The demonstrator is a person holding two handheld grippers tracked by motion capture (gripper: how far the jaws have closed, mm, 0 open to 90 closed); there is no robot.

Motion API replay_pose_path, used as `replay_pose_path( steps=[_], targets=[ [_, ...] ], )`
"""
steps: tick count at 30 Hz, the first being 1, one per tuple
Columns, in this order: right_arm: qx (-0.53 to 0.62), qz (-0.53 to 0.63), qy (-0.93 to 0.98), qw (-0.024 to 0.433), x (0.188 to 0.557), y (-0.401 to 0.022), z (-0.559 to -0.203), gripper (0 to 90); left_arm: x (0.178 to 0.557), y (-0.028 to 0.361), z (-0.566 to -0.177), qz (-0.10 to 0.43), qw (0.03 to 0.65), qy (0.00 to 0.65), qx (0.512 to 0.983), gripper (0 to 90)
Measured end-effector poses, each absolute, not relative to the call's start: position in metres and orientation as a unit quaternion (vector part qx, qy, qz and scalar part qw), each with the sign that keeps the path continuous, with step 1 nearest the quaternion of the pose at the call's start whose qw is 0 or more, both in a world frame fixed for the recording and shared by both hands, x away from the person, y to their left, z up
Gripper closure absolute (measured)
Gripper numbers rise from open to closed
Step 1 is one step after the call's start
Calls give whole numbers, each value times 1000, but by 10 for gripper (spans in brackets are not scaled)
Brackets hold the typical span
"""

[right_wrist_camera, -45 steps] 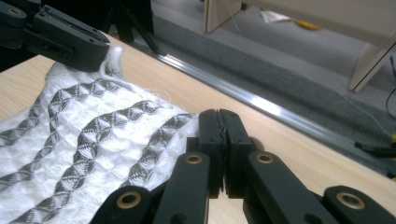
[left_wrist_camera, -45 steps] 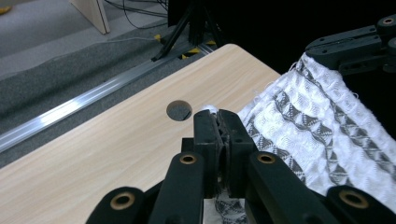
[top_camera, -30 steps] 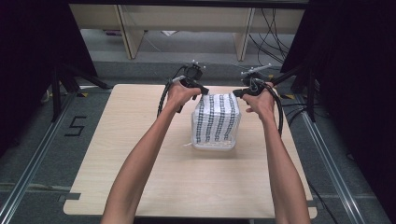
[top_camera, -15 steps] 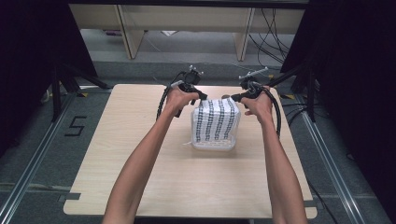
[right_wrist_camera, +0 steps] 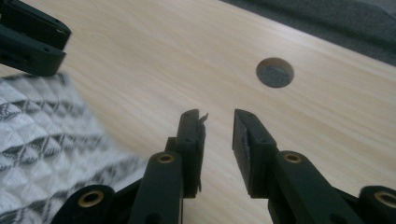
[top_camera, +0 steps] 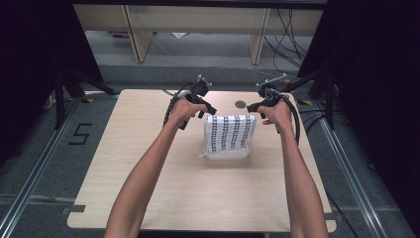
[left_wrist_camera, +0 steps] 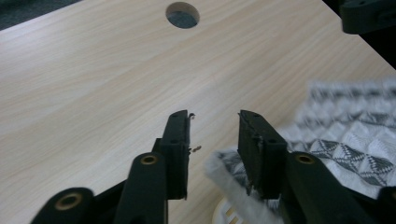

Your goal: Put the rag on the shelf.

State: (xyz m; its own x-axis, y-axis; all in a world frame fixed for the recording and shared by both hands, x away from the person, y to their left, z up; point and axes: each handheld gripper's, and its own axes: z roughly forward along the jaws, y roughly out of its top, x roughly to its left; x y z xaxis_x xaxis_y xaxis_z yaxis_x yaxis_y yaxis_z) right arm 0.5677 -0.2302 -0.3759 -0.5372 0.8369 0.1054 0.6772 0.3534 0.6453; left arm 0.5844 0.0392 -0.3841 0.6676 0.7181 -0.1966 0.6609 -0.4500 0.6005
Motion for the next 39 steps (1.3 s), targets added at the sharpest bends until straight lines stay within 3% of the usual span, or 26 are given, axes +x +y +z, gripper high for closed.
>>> replay_pose_path(
  steps=[2,12,21,31,32,39],
  targets=[
    [458,332,815,127,567,-235,-372,724,583,47,-377,49,339,428,837,582],
    [481,350,793,134,558,-242,-360,699,573,69,-357,69,359,444,818,557],
    [458,372,788,178,546,-250,-347,595,554,90,-344,94,361,455,809,473],
    [462,371,788,170,529,-245,-332,516,538,105,-337,106,368,459,801,362],
    [453,374,788,185,530,-246,-333,489,535,108,-336,105,370,459,801,346],
    [473,374,779,169,527,-250,-341,445,528,115,-337,106,375,458,799,325]
  ],
)
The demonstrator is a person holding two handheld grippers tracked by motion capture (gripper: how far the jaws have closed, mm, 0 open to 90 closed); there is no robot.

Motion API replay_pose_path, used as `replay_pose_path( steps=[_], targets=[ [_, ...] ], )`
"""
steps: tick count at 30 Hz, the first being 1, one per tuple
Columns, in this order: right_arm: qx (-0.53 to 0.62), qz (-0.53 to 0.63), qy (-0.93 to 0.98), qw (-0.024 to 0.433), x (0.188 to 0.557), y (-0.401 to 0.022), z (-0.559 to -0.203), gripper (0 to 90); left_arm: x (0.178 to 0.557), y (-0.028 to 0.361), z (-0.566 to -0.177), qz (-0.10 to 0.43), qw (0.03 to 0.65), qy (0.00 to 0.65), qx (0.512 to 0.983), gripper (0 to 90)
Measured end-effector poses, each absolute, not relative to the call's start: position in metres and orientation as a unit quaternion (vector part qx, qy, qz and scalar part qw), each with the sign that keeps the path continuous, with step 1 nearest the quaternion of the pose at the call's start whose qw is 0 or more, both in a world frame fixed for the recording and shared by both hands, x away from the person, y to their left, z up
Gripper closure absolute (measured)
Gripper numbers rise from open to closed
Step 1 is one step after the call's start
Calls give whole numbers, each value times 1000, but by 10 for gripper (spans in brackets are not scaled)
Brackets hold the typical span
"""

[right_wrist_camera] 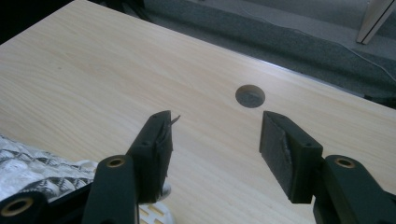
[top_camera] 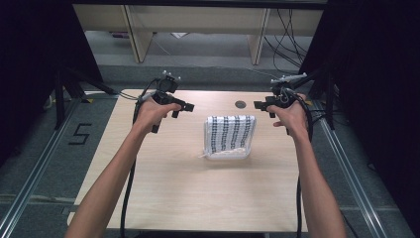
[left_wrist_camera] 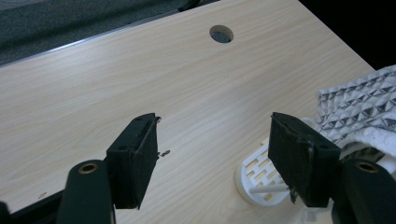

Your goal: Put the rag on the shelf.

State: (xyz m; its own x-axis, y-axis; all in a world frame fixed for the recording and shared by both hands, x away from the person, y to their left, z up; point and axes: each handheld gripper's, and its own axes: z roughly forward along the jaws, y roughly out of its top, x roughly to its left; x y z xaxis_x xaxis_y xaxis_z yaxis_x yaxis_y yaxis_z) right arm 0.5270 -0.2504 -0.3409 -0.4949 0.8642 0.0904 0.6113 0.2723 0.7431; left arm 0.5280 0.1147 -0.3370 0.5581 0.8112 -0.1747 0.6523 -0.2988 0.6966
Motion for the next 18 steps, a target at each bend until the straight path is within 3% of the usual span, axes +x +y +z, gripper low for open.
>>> replay_pose_path(
  steps=[18],
  targets=[
    [466,385,777,178,504,-262,-343,403,504,122,-341,110,393,441,799,306]
  ],
)
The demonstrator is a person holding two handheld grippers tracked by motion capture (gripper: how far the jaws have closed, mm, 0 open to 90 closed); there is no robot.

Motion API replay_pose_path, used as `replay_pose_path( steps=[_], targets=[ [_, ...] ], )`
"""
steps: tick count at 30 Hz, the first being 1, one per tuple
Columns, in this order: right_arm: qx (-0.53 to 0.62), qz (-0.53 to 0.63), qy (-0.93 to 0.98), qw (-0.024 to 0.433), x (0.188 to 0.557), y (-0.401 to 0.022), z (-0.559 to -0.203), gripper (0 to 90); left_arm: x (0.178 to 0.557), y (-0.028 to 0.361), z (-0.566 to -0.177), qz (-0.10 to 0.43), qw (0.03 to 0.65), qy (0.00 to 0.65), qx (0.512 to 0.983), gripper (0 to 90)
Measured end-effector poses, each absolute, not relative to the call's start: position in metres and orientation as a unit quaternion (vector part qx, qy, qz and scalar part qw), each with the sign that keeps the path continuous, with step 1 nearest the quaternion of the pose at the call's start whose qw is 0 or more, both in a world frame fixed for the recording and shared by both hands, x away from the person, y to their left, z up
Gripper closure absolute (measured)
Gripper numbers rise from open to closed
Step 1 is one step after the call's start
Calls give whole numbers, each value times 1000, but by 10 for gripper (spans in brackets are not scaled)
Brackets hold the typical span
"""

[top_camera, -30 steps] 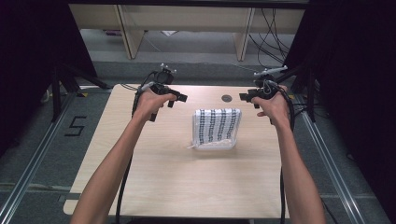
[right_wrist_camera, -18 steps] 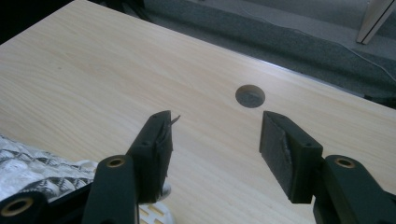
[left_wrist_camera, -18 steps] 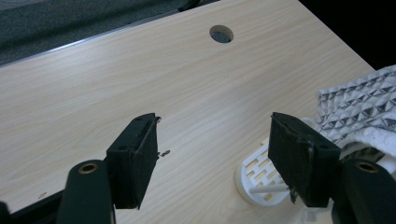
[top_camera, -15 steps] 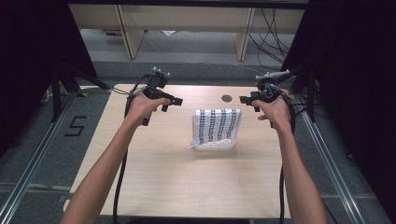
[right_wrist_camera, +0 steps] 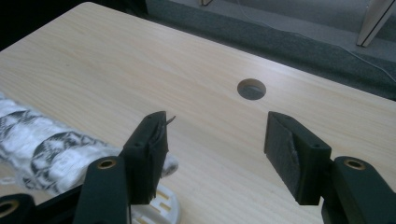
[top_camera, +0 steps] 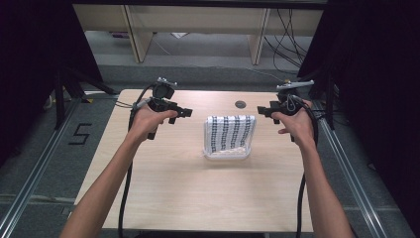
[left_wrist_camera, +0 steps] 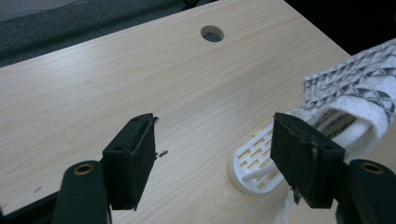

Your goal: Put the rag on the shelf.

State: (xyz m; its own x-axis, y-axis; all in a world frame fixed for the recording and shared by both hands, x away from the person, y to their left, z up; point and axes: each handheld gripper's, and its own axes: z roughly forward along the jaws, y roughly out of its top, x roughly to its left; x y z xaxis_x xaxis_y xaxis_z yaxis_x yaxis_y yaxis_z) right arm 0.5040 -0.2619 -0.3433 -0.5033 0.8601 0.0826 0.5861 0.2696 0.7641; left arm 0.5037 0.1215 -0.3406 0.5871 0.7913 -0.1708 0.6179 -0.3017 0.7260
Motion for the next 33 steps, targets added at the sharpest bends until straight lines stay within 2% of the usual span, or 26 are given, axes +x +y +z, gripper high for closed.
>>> replay_pose_path(
  steps=[22,27,28,33],
  targets=[
    [432,407,778,206,460,-265,-340,355,470,123,-346,112,412,417,802,275],
    [432,410,779,197,455,-264,-342,352,464,125,-352,113,413,415,802,276],
    [418,412,781,212,453,-264,-344,351,462,125,-353,115,414,415,802,276],
    [424,415,780,198,443,-262,-348,345,452,127,-359,114,414,410,804,275]
  ],
)
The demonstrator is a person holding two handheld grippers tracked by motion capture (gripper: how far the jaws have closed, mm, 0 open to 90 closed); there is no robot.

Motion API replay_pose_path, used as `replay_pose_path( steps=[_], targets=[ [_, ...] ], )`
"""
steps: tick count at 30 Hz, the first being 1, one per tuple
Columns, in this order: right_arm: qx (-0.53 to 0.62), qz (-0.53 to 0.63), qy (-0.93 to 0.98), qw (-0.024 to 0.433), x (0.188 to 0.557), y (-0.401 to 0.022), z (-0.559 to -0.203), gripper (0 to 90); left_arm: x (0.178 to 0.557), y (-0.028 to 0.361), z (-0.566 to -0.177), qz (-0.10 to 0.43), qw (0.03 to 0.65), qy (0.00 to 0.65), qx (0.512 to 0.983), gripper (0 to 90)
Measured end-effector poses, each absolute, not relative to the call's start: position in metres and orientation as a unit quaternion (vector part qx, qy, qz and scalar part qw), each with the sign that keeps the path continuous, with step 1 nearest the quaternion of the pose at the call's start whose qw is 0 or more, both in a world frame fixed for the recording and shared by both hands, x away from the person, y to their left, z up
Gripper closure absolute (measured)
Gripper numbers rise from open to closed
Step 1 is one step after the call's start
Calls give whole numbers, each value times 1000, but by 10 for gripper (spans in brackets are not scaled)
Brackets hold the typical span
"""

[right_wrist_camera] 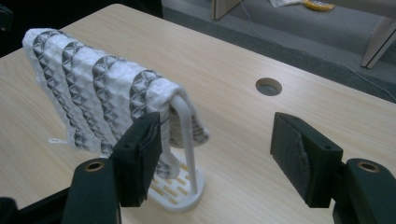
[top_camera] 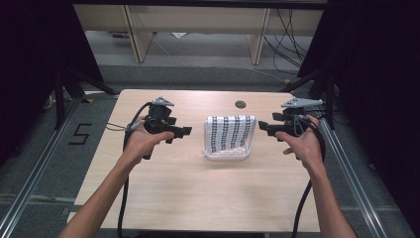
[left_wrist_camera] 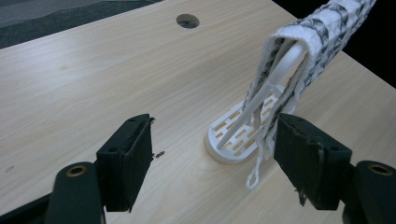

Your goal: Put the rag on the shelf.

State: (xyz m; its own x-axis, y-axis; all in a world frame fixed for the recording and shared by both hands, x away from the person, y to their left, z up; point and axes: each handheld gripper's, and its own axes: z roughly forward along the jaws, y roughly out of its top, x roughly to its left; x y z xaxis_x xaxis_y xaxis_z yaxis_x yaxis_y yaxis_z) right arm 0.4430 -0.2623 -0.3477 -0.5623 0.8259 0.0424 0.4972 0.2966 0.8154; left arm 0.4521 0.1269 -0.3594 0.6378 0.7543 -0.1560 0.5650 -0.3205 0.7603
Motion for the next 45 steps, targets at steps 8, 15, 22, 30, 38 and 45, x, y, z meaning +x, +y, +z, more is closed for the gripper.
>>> replay_pose_path(
  steps=[8,15,22,30,38,45],
  targets=[
    [423,419,781,189,432,-262,-354,341,443,133,-367,113,422,413,799,271],
    [399,416,792,201,428,-262,-361,339,433,136,-373,111,427,412,798,271],
    [395,418,794,196,417,-261,-368,338,420,137,-380,110,430,404,800,271],
    [397,420,794,187,409,-256,-374,326,410,139,-387,110,428,398,804,271],
    [400,421,794,180,397,-254,-382,309,394,142,-392,119,436,389,803,270],
    [391,421,797,184,389,-254,-391,299,384,144,-398,127,441,384,801,268]
  ],
)
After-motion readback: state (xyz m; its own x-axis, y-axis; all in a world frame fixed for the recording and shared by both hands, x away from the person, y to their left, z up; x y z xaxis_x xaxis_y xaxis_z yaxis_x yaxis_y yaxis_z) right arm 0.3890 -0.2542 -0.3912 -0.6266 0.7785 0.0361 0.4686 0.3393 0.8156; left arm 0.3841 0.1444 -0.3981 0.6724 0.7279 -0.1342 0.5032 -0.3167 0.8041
